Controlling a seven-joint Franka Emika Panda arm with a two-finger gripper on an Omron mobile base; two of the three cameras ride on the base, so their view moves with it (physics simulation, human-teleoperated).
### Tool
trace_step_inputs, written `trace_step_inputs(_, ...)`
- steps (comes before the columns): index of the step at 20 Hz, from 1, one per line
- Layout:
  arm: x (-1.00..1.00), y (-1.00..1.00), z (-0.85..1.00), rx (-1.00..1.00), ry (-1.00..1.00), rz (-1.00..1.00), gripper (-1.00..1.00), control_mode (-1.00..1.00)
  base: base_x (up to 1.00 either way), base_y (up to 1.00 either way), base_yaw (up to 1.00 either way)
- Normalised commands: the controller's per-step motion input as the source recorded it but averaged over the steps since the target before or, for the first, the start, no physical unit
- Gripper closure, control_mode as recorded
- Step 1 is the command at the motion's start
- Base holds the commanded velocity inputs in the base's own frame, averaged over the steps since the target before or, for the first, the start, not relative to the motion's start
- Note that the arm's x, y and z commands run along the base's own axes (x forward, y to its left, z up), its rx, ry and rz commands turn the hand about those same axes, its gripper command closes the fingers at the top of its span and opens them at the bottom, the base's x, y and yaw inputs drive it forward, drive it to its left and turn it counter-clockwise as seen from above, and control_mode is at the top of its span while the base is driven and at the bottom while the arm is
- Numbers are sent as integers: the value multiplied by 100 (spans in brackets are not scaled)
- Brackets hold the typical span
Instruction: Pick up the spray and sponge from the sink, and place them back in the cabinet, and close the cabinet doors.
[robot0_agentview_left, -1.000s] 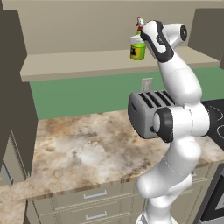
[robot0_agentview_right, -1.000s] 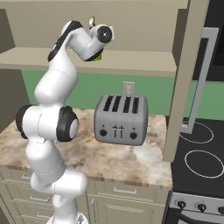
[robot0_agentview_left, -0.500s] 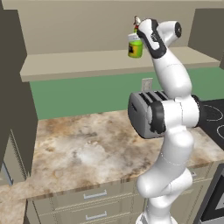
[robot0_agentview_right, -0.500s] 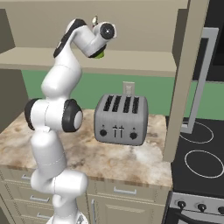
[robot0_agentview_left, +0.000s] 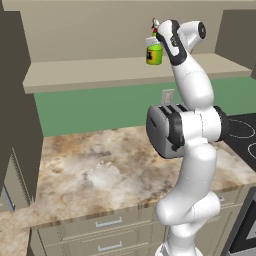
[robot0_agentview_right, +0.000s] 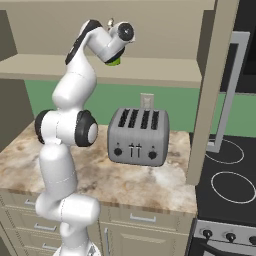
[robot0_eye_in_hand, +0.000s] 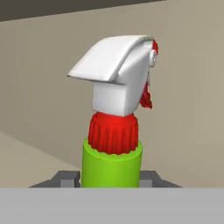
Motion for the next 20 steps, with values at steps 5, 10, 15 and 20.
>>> trace_step_inputs(5, 1, 0, -8, 0, 5, 0, -100, -100, 0, 0, 0)
trace_step_inputs(10, 0, 0, 0, 0, 1, 0, -100, -100, 0, 0, 0)
trace_step_inputs(15, 0, 0, -5, 0, 0, 0, -100, -100, 0, 0, 0)
trace_step_inputs(20, -1, 0, -24, 0, -7, 0, -100, -100, 0, 0, 0)
